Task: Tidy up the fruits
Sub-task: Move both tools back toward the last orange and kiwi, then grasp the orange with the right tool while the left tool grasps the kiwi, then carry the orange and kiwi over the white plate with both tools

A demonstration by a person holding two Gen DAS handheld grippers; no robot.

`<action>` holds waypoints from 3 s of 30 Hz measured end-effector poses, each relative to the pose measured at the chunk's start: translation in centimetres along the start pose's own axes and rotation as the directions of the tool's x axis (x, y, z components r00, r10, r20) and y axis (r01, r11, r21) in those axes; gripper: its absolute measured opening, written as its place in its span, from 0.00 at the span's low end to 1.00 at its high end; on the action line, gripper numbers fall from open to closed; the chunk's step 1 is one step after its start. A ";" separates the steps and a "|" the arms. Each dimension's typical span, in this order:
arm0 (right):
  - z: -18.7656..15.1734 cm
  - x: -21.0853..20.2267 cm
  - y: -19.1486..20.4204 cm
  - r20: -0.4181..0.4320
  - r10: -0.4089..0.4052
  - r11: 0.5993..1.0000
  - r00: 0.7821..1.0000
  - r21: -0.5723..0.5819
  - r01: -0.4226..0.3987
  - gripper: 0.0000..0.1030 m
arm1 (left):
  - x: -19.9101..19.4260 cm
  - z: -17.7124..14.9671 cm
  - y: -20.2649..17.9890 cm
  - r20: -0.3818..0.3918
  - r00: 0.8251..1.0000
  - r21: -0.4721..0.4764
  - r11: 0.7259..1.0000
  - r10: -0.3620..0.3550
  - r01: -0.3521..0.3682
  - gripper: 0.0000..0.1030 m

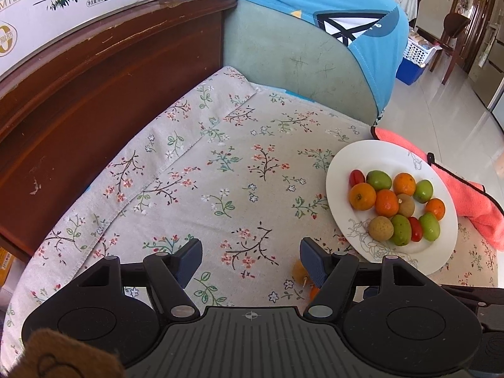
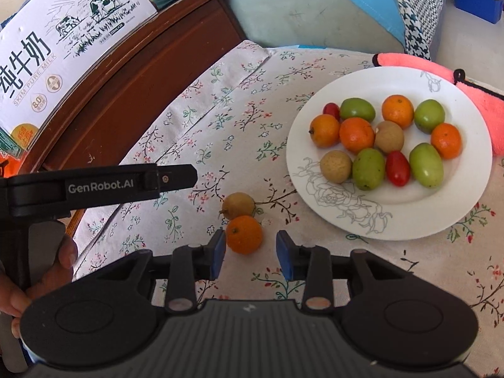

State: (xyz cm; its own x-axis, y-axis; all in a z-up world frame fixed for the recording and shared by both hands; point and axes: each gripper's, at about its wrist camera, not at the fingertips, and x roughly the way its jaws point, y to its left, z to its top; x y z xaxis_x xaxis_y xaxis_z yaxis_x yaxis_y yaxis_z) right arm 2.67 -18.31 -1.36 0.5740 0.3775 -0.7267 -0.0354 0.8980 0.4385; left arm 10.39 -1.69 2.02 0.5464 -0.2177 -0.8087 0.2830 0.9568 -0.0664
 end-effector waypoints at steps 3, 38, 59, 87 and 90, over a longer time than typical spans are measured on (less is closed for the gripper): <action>0.0 0.5 0.6 -0.001 -0.009 1.000 1.000 -0.022 0.009 0.40 | 0.4 0.0 0.6 -0.022 1.000 -0.029 1.000 0.004 -0.004 0.67; 0.7 -1.3 0.3 0.069 -0.150 0.985 0.986 -0.080 0.156 0.30 | 2.3 -0.8 -1.6 -0.055 0.995 0.005 0.996 -0.089 0.089 0.66; 2.2 -5.2 -4.4 0.125 -0.188 0.976 0.974 0.139 0.170 0.30 | 4.2 -2.2 -4.3 -0.062 0.995 0.131 0.988 -0.075 0.083 0.35; 3.8 -8.3 -6.8 0.210 -0.197 0.964 0.958 0.219 0.151 0.30 | 1.4 -0.2 -6.7 0.097 0.982 0.168 0.975 -0.160 0.143 0.25; 4.1 -8.8 -7.5 0.230 -0.208 0.959 0.951 0.238 0.152 0.30 | 1.1 0.7 -6.5 0.120 0.974 0.144 0.975 -0.190 0.172 0.25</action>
State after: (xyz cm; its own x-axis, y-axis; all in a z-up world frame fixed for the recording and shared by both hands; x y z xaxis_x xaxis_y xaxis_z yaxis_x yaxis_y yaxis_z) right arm 1.20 -29.33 3.91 0.7415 0.1204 -0.6601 0.2482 0.8648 0.4365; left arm 9.69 -8.33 1.95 0.5736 -0.4169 -0.7051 0.4830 0.8674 -0.1199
